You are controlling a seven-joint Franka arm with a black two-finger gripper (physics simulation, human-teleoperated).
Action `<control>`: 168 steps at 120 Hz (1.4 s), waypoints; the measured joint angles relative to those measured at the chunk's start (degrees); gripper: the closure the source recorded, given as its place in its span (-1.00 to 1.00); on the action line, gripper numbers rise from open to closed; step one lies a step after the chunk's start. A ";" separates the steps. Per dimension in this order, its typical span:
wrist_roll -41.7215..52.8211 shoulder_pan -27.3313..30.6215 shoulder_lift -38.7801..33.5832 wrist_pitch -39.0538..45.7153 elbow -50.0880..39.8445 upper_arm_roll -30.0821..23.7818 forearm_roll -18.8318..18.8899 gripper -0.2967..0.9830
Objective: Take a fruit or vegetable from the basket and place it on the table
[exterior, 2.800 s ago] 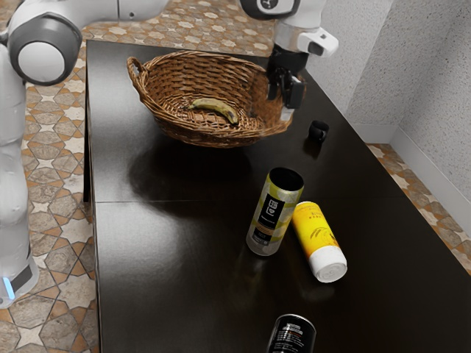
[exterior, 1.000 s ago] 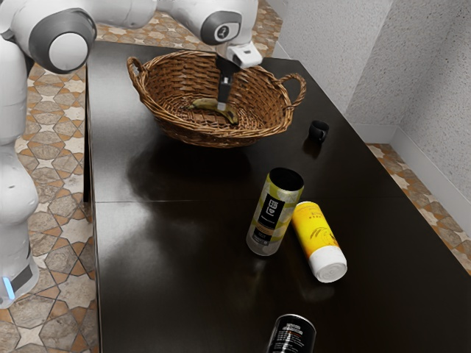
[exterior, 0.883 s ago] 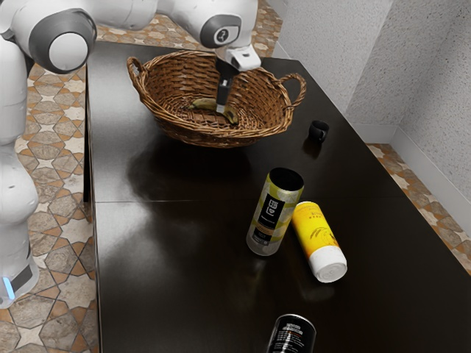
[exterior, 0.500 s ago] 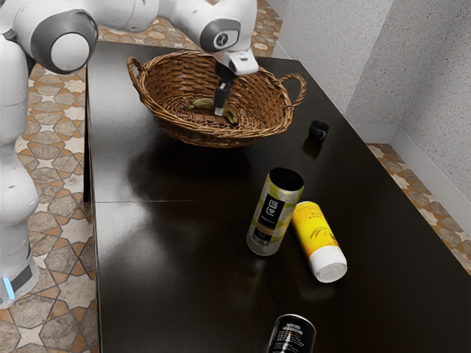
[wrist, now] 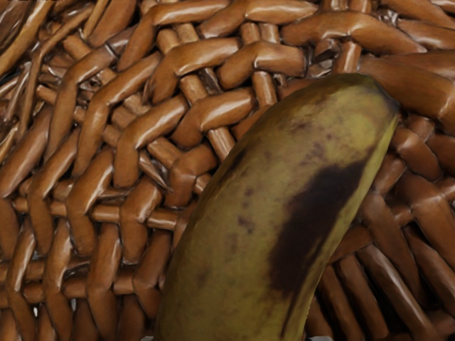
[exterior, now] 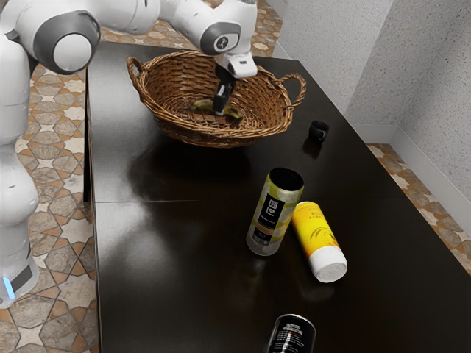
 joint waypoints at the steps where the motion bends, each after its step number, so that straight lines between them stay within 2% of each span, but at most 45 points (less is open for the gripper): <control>1: 0.03 -0.01 0.00 0.01 0.00 0.00 0.01 0.32; 17: 0.48 -0.06 -0.80 -0.14 -0.01 -0.01 0.09 0.30; 63: 1.40 -0.15 -12.28 -3.60 -1.01 -0.43 0.01 0.28; 87: 1.59 -0.58 -25.40 -4.93 -10.40 -5.49 -0.37 0.28; 110: 1.70 -0.61 -37.64 -5.71 -21.57 -9.46 -2.52 0.28; 132: 1.66 -0.61 -46.57 -6.71 -28.40 -12.33 -4.37 0.28; 168: 1.44 -4.78 -50.96 -9.08 -30.75 -17.52 -6.00 0.28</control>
